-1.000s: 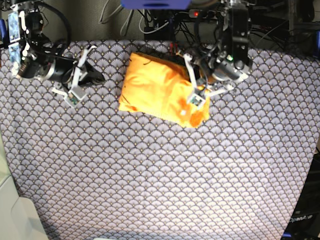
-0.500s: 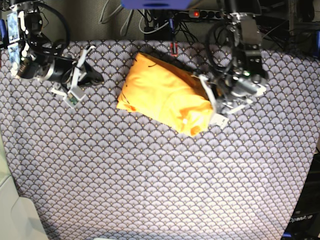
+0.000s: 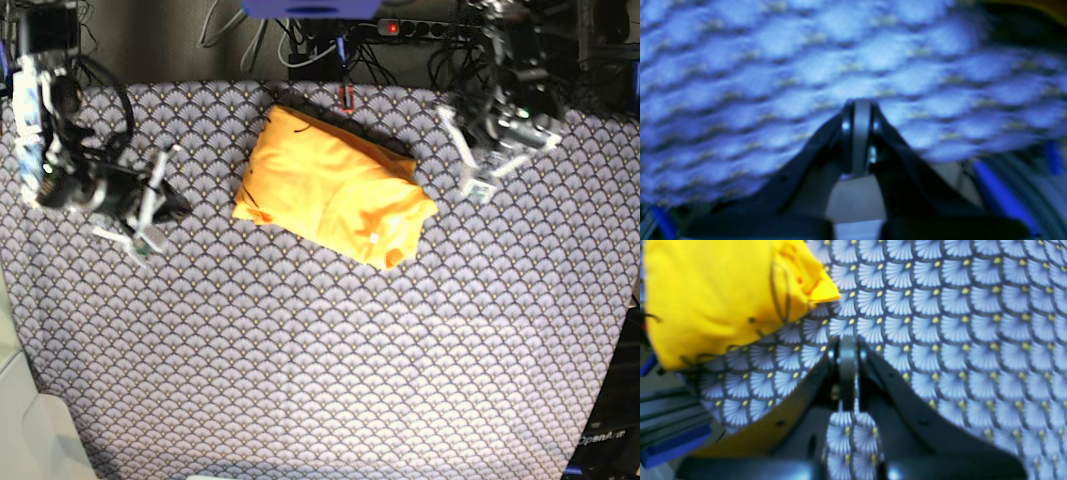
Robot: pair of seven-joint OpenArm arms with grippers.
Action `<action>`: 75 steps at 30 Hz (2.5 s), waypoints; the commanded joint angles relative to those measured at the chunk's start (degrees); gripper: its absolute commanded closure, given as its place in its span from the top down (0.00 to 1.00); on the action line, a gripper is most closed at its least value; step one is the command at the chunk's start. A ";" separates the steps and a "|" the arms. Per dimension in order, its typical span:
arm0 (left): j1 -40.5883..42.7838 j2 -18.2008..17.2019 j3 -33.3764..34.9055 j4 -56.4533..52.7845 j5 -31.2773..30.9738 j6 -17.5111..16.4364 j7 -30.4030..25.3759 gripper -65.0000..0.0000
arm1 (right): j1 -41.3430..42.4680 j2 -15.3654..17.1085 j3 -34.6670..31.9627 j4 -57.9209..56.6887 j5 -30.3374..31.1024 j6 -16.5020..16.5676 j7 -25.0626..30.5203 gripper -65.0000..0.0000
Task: Fold the T-shirt properly
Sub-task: 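Grasp the bundle's sides with both grippers and rotate it upright, then lower the rotated bundle and open both grippers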
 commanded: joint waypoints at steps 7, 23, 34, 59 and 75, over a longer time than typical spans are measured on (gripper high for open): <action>-1.78 4.26 0.81 0.43 -0.43 0.21 -0.79 0.00 | 8.02 -0.15 -8.56 -9.68 -3.23 0.19 5.36 0.00; -9.78 7.33 0.99 -12.14 -0.43 0.30 -7.11 0.00 | 6.53 -2.09 -14.98 -13.90 -2.97 0.19 8.70 0.00; -14.35 7.33 1.07 -14.60 -0.87 4.34 -8.70 0.00 | -2.70 -5.78 -15.06 -1.41 -3.23 0.19 7.83 0.00; -10.40 4.35 -2.27 -2.91 -10.89 4.43 -8.43 0.00 | -6.22 1.17 -6.27 0.26 -3.06 0.19 6.59 0.00; -16.64 7.33 -0.60 -19.53 -10.89 4.52 -16.61 0.00 | -2.17 -3.14 -6.89 -0.27 -3.23 0.19 5.98 0.00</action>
